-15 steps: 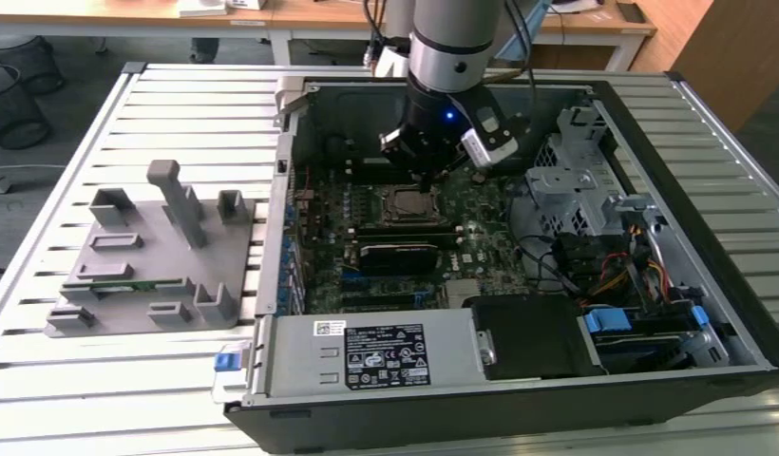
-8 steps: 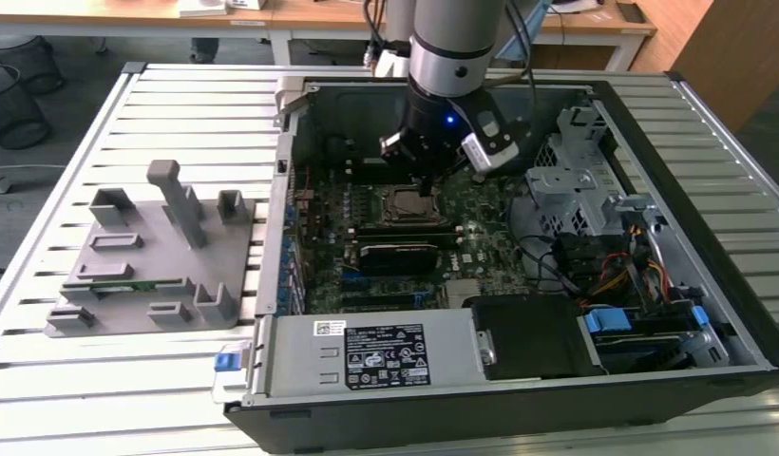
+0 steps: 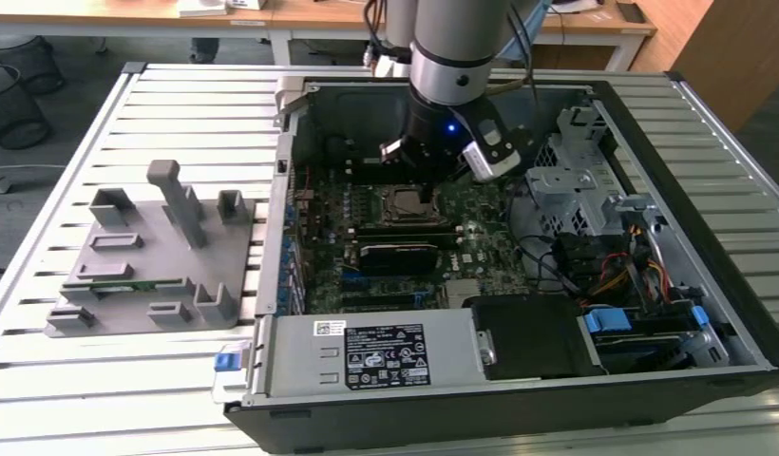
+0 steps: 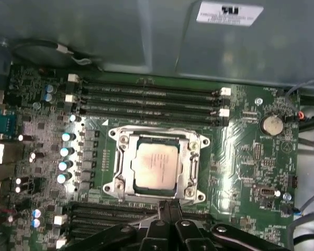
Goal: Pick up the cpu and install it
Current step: 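Install the second cpu locking lever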
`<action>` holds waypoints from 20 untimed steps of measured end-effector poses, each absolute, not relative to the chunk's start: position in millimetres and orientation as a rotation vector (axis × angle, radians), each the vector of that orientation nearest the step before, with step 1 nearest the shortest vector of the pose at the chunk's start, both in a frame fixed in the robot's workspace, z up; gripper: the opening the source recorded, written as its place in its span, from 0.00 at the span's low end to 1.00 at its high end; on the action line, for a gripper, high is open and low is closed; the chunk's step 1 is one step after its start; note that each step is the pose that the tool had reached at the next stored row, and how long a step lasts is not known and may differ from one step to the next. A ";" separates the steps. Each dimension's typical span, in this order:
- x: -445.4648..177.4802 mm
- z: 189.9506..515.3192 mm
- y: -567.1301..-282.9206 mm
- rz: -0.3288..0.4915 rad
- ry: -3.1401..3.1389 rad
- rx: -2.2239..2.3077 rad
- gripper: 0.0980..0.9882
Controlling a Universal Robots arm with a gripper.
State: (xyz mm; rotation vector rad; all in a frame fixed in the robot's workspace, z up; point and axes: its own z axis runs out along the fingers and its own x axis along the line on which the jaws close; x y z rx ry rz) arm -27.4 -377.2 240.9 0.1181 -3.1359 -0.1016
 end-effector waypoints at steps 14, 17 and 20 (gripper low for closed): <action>-49.9 239.9 -388.5 -0.104 -3.136 0.118 0.01; -50.2 239.6 -391.8 -0.104 -3.135 0.118 0.01; -50.7 238.6 -393.5 -0.105 -3.134 0.118 0.01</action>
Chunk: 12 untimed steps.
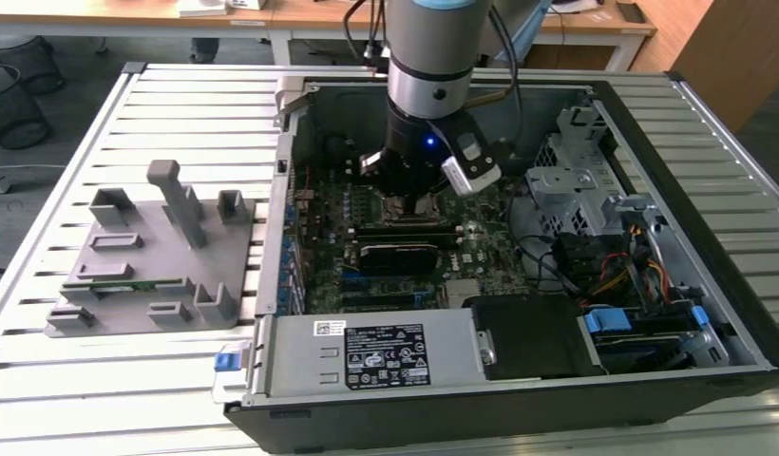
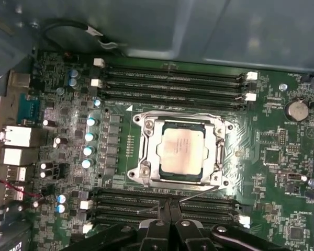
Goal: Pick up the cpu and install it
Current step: 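Install the second cpu locking lever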
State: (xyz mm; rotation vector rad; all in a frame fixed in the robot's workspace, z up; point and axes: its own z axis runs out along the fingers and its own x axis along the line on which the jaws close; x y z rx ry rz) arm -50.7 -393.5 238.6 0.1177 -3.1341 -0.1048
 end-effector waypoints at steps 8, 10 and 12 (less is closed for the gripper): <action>-55.6 231.1 -393.9 -0.105 -3.132 0.118 0.01; -55.6 228.6 -393.9 -0.105 -3.128 0.117 0.01; -55.6 226.9 -393.9 -0.111 -3.124 0.117 0.01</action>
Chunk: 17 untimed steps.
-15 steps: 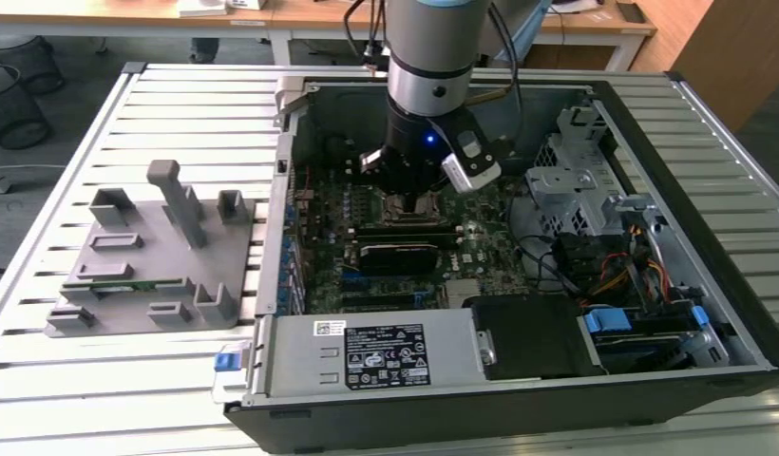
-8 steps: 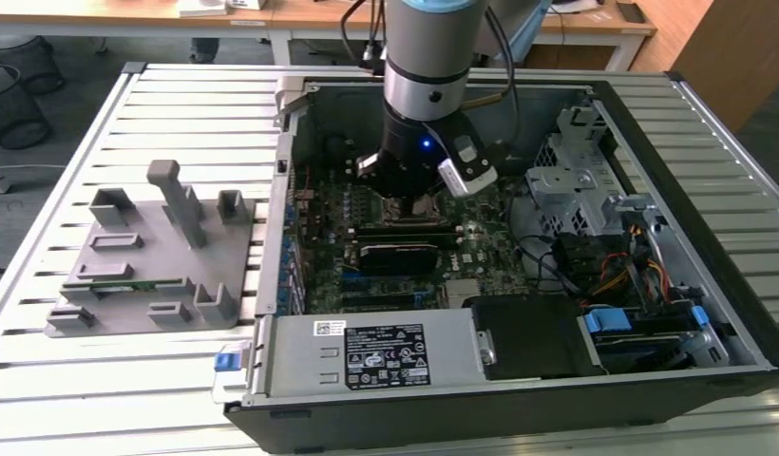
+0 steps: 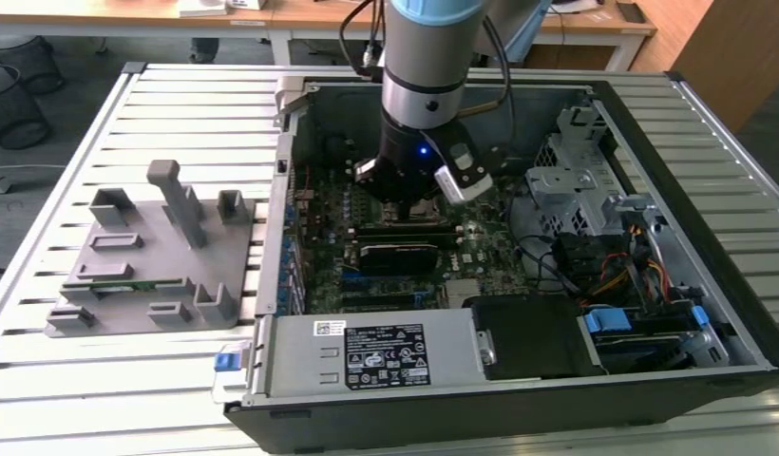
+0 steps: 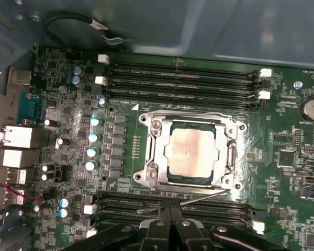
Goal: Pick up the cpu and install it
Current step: 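Install the second cpu locking lever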
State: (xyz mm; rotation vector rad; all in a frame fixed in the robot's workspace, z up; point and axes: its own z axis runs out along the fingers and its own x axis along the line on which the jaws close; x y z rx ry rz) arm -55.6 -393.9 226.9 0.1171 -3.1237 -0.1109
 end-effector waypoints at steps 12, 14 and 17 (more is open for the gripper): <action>-56.7 224.4 -409.0 -0.231 -3.116 0.118 0.01; -58.3 223.5 -410.1 -0.232 -3.116 0.118 0.01; -60.8 221.0 -410.2 -0.233 -3.116 0.118 0.01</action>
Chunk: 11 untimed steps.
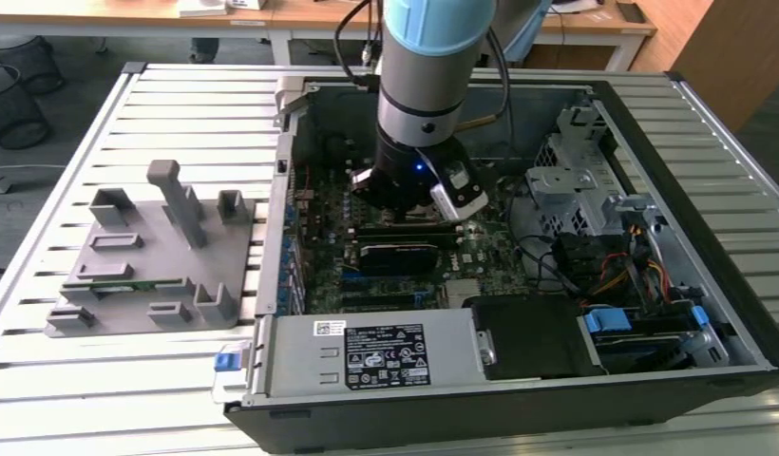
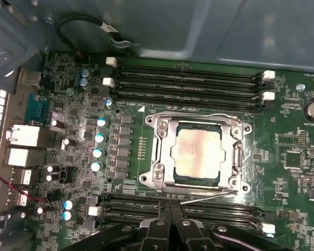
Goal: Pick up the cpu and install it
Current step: 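Install the second cpu locking lever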
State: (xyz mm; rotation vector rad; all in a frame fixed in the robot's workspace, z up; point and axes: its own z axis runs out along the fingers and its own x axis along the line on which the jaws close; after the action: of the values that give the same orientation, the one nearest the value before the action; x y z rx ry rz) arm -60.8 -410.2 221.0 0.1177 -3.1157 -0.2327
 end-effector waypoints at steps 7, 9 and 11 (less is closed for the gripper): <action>-64.0 212.9 -410.2 -0.240 -3.114 0.118 0.01; -64.1 210.7 -410.3 -0.248 -3.113 0.118 0.01; -64.0 208.0 -410.2 -0.257 -3.113 0.118 0.01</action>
State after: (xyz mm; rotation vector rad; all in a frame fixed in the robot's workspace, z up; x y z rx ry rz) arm -64.0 -410.2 208.0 0.1177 -3.1130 -0.2565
